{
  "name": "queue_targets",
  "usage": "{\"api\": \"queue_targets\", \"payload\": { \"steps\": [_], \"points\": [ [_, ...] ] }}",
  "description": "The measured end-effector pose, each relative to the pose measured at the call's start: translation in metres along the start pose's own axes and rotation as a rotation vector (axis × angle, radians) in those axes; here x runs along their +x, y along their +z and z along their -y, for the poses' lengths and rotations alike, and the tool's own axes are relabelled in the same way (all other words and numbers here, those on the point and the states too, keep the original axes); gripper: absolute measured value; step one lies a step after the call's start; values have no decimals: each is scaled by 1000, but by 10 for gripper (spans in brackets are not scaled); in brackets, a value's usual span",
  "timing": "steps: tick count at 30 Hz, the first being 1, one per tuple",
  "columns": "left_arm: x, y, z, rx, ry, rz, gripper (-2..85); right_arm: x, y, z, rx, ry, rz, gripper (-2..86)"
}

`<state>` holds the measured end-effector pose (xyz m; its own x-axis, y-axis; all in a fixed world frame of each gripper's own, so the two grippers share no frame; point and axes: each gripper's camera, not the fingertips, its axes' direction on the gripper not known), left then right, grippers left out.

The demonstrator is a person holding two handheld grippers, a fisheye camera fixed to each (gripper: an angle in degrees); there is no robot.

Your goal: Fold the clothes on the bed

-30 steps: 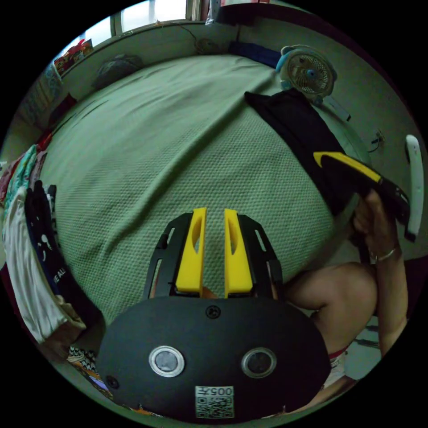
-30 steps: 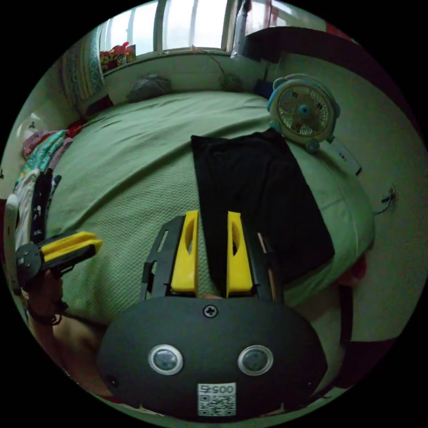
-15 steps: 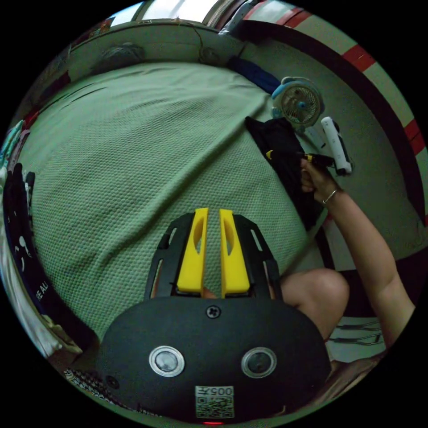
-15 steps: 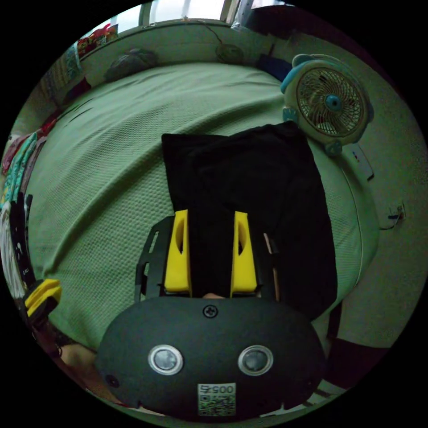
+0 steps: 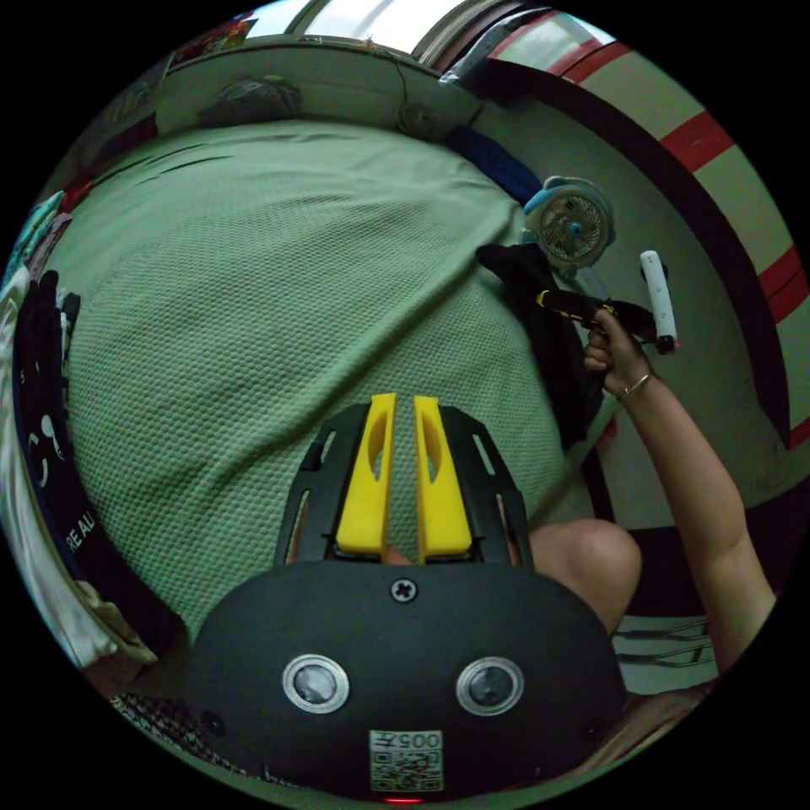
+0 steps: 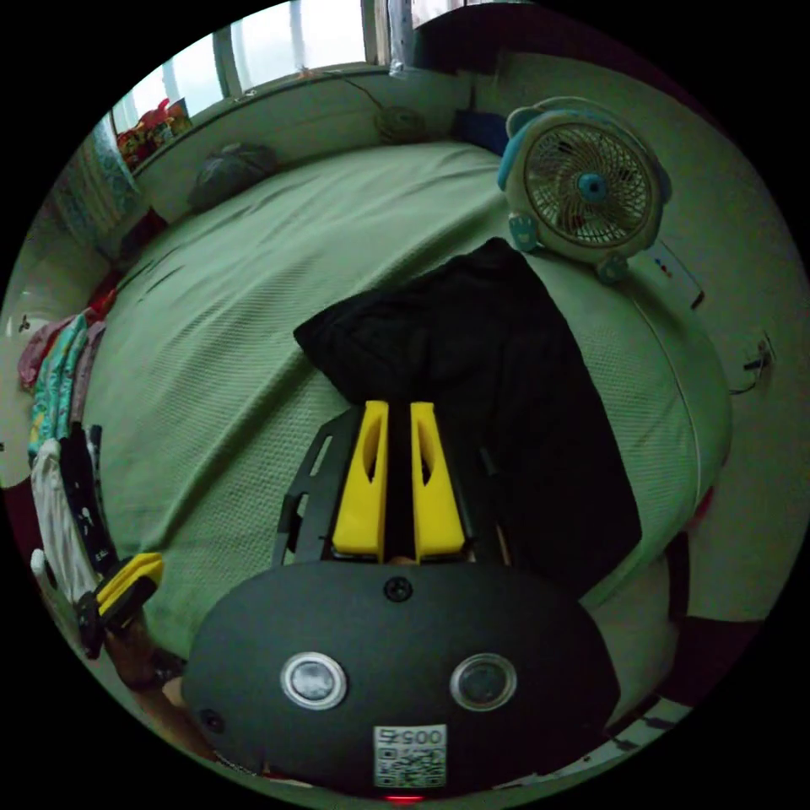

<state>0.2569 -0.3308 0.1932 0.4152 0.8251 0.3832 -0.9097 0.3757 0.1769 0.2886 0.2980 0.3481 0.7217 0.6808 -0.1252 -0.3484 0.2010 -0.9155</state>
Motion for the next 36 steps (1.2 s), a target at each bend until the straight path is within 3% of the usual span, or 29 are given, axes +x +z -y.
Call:
{"api": "queue_targets", "payload": {
  "steps": [13, 15, 19, 24, 29, 36],
  "points": [
    [-52, -5, 6, 80, -141, 74, 68, -220, -14, 1, -57, -263, 176, 11],
    [-60, -11, 2, 108, -192, 112, 77, -244, -25, -11, 11, -285, 224, 12],
    [-70, -22, -6, 155, -267, 214, 78, -248, -36, -36, 20, -342, 208, 15],
    [-54, -15, 0, 130, -170, 239, 69, -211, -43, -94, 64, -361, 123, 10],
    [-34, -2, 6, 119, -147, 110, 64, -195, -43, -124, 104, -283, -9, 0],
    [-14, 4, 16, 120, -99, 138, 64, -200, -30, -127, 59, -254, 91, 28]
  ]
}}
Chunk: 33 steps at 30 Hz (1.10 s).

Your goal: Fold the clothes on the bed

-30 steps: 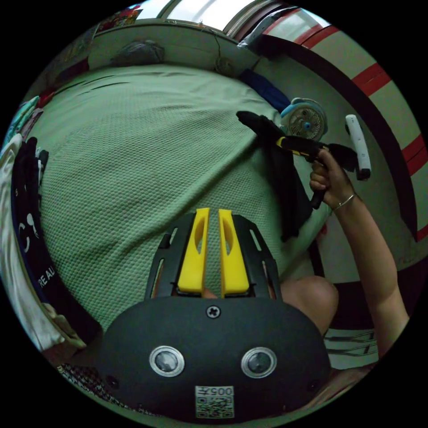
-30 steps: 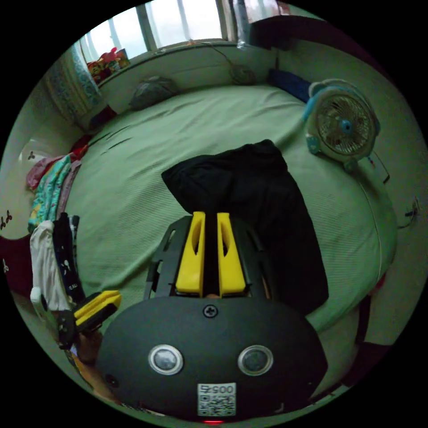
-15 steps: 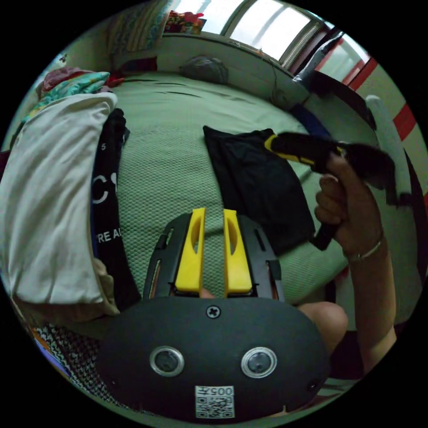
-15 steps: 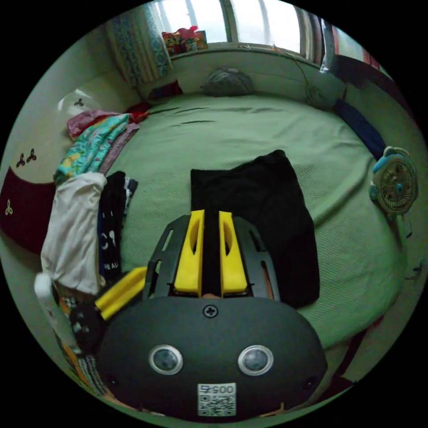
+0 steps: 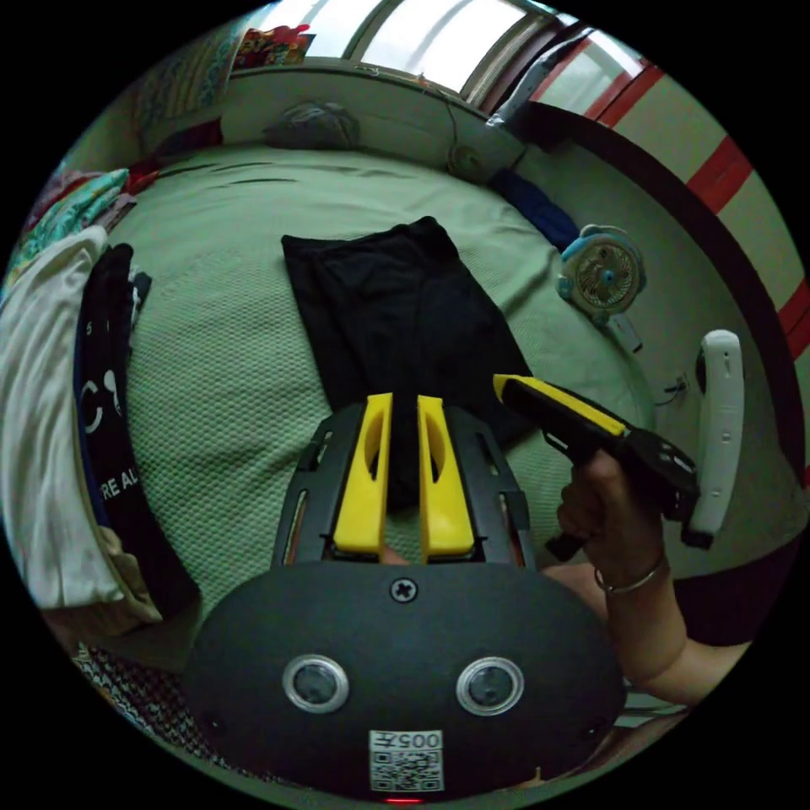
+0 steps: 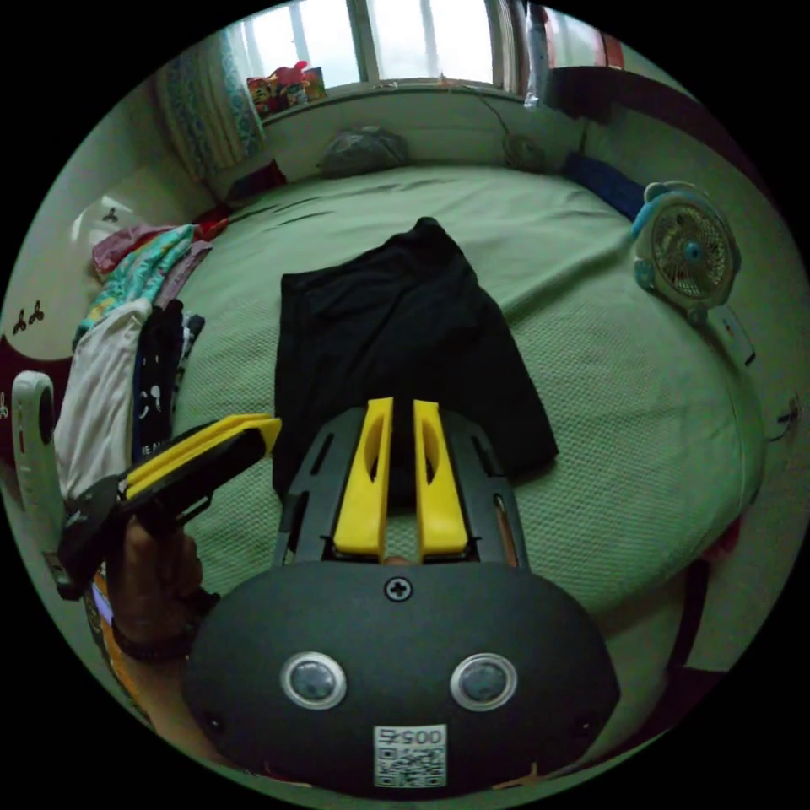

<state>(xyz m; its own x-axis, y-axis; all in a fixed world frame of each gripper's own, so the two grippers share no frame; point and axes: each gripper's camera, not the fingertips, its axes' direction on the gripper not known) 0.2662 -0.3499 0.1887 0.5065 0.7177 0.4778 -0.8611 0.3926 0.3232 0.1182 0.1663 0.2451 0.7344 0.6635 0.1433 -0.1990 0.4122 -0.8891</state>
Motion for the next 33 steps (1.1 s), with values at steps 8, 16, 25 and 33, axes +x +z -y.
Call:
{"api": "queue_targets", "payload": {
  "steps": [8, 16, 25, 33],
  "points": [
    [29, 5, 16, -19, 11, 139, 64, -34, 12, 5, -32, -103, -29, 29],
    [55, 10, 18, -55, 73, 222, 65, -44, 19, 4, -63, -53, -1, 25],
    [54, -9, 5, -23, 72, 230, 62, -63, 16, -6, -81, -22, 39, 16],
    [39, -22, 1, -33, 63, 228, 66, -99, 28, -10, -101, -51, 36, -8]
  ]
}}
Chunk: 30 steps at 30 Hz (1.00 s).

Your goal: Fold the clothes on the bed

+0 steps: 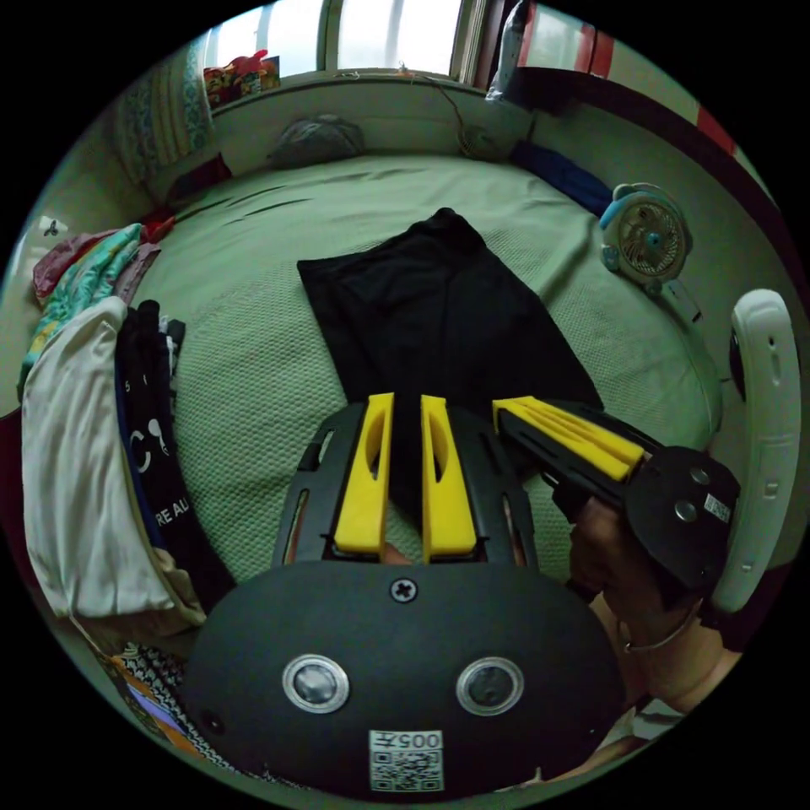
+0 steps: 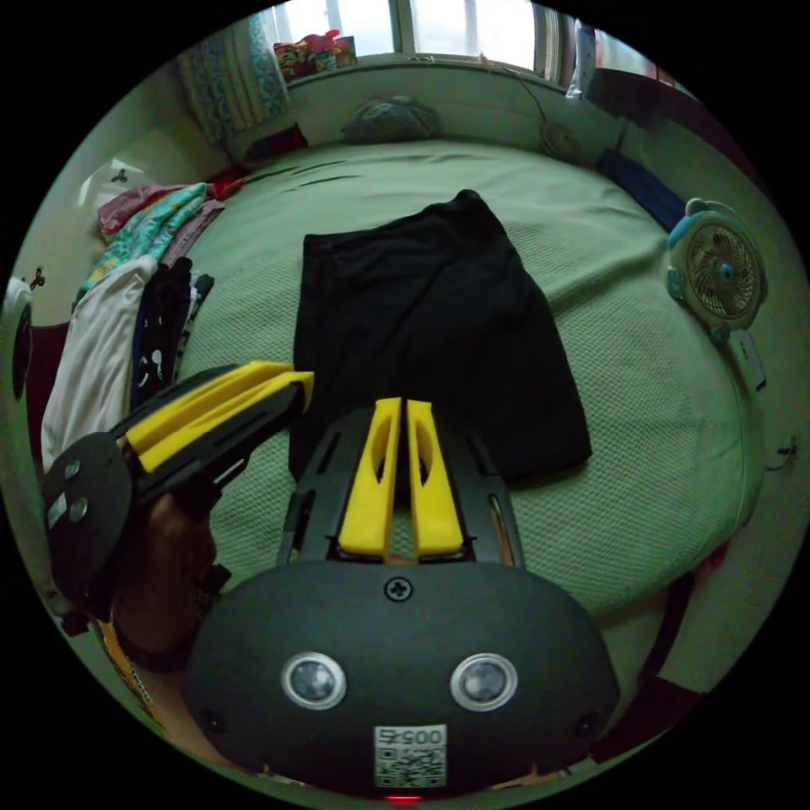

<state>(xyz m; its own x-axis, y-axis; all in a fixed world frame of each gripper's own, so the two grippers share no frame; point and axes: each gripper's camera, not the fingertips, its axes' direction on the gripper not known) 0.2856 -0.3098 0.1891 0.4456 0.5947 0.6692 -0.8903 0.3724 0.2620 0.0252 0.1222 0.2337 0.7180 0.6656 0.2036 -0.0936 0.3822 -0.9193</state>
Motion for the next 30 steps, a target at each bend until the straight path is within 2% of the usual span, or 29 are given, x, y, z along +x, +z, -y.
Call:
{"api": "queue_targets", "payload": {
  "steps": [14, 30],
  "points": [
    [-44, -19, -11, 17, -94, -83, 66, -49, 24, 4, 22, -93, -54, -11],
    [-57, -24, -12, -18, -63, -31, 66, -78, 60, 16, -24, -101, -46, -13]
  ]
}}
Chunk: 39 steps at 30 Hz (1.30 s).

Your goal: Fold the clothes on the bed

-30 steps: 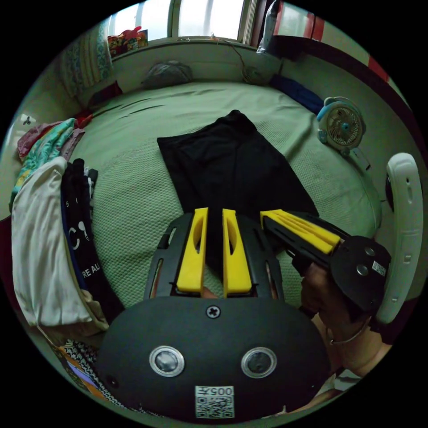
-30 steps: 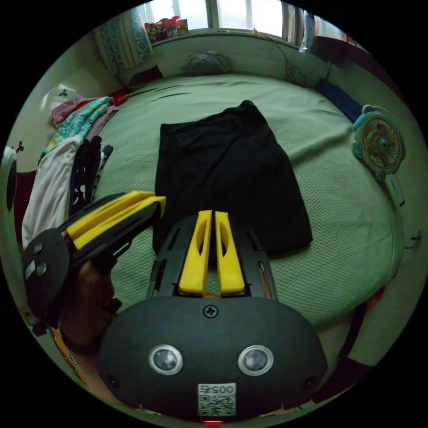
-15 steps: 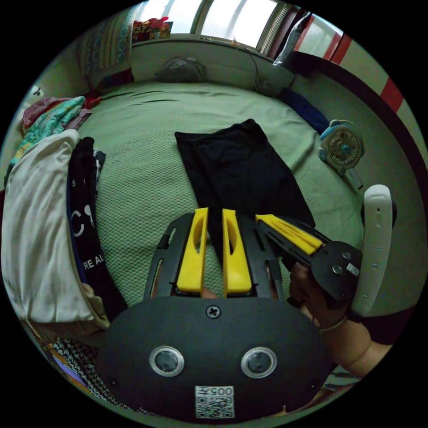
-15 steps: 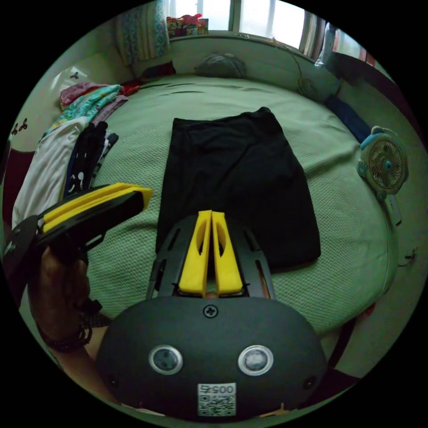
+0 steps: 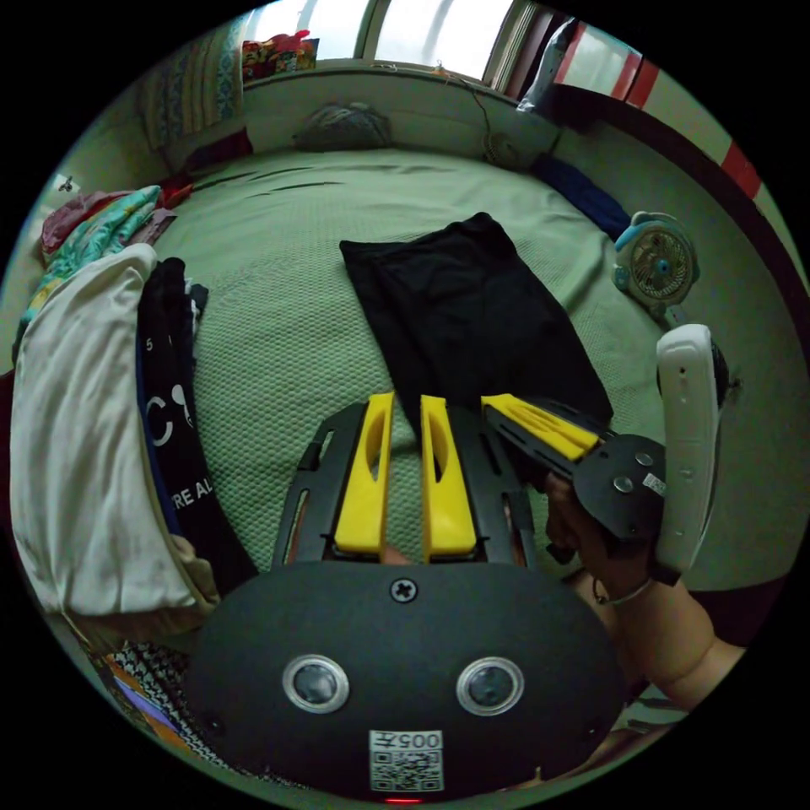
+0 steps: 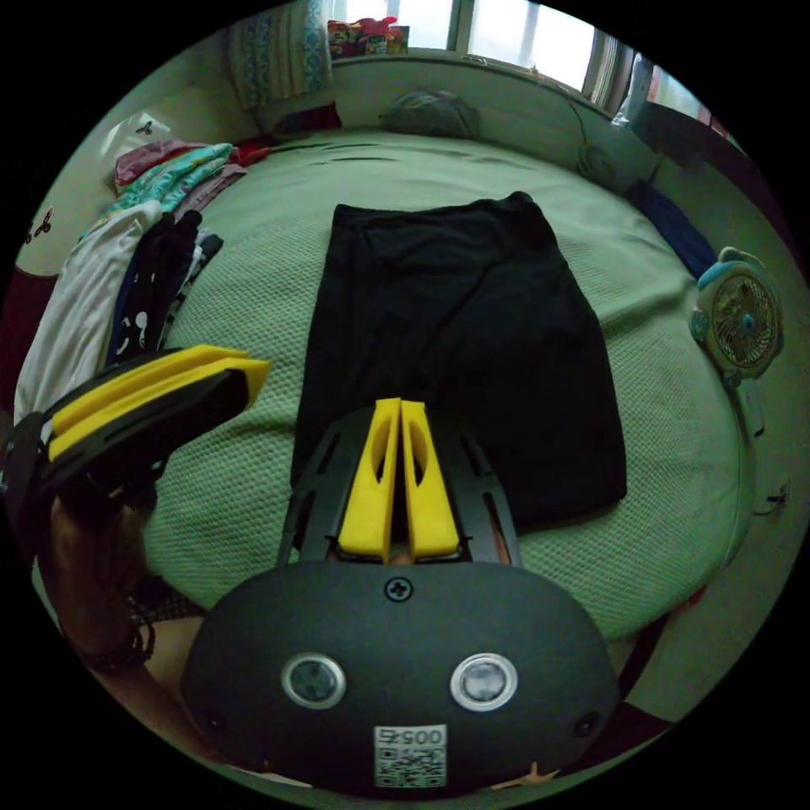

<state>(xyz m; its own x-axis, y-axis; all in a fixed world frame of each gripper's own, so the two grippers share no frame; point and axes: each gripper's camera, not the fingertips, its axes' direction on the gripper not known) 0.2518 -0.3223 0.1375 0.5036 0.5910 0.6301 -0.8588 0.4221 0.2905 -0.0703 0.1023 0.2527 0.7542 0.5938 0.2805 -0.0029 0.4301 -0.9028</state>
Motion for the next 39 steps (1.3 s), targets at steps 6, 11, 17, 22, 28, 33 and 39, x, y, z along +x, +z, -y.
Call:
{"api": "queue_targets", "payload": {
  "steps": [6, 11, 17, 22, 28, 33, 39],
  "points": [
    [-6, -1, 1, -25, 9, -5, 63, -10, 12, 5, -12, -7, -33, -12],
    [-14, 0, 2, -53, 1, -41, 59, -18, 18, 7, -15, -11, -76, -12],
    [-11, -1, 5, -50, 20, -47, 59, -13, 26, 10, -7, 25, -31, -12],
    [-5, 1, 8, -57, 44, -23, 58, -12, 31, 9, 5, 35, -34, -13],
    [0, 8, 14, -63, 44, -52, 57, -8, 37, 9, 5, 38, -35, -13],
    [11, 23, 22, -121, 64, -48, 54, 1, 40, 9, -1, 40, -15, -12],
    [29, 40, 30, -210, 109, -58, 49, 16, 43, 5, 11, 40, 30, -13]
  ]
}}
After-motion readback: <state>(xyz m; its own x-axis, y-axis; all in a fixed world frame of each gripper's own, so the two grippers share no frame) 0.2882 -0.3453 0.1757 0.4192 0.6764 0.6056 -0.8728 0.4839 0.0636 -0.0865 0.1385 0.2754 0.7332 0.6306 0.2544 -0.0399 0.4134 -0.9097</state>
